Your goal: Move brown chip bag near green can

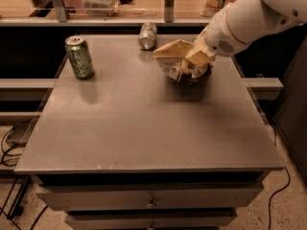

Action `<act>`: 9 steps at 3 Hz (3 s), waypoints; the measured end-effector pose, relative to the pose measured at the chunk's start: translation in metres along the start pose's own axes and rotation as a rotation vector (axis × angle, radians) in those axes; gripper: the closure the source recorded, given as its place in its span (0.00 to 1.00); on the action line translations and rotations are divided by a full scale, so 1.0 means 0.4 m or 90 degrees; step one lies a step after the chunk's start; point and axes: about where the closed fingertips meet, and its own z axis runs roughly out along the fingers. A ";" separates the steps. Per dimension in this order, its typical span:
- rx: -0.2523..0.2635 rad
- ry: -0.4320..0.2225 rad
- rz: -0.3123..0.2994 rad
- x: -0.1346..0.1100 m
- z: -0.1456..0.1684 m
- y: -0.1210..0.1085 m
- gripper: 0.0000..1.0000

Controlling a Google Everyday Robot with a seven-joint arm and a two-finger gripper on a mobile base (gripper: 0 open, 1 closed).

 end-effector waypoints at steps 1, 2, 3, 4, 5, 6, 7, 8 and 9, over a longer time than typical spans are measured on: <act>0.011 -0.055 -0.072 -0.133 -0.068 0.022 1.00; 0.012 -0.057 -0.078 -0.139 -0.070 0.024 1.00; -0.026 -0.068 -0.064 -0.143 -0.033 0.058 1.00; -0.068 -0.122 -0.055 -0.226 0.035 0.120 1.00; -0.103 -0.172 -0.055 -0.326 0.109 0.183 1.00; -0.115 -0.187 -0.060 -0.389 0.188 0.232 0.82; -0.117 -0.187 -0.060 -0.406 0.261 0.250 0.59; -0.125 -0.183 -0.060 -0.405 0.315 0.261 0.36; -0.144 -0.203 -0.033 -0.401 0.355 0.260 0.13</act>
Offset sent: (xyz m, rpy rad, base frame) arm -0.0144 0.0306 0.0387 0.0110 -0.0800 0.0920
